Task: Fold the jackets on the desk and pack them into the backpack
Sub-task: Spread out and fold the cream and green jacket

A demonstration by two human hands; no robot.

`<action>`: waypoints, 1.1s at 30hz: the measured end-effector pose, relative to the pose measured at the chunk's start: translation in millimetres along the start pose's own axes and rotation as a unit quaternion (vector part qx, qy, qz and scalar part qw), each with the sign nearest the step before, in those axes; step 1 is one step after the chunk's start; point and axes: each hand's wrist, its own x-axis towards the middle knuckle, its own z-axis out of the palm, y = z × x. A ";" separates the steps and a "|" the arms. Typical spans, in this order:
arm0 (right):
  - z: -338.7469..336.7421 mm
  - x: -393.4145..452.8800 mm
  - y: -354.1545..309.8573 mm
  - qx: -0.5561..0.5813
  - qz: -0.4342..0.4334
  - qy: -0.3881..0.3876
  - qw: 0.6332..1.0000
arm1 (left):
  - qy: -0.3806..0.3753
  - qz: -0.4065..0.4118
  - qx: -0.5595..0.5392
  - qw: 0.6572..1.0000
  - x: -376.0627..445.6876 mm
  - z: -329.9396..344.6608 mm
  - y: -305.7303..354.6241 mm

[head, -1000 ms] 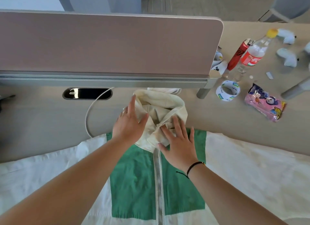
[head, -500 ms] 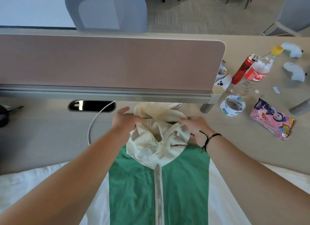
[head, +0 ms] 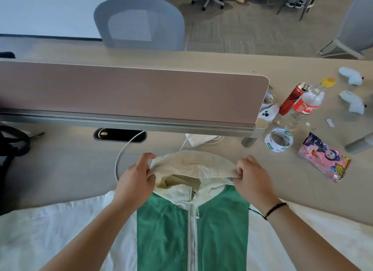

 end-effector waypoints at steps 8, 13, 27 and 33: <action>9.1 -13.6 -0.3 0.073 -0.037 -0.026 0.996 | 0.026 -0.014 -0.049 0.998 -1.5 3.3 -0.8; 1.5 -18.2 21.6 0.029 -0.003 -0.274 0.961 | -0.343 -0.099 0.026 0.934 -10.4 -21.3 -43.6; 35.8 84.9 -20.8 0.247 0.160 -0.303 0.906 | -0.284 -0.174 -0.178 0.926 77.1 17.3 3.6; -20.6 78.0 -44.4 0.343 0.060 -0.106 0.932 | -0.038 -0.031 -0.301 0.952 87.7 -21.1 35.4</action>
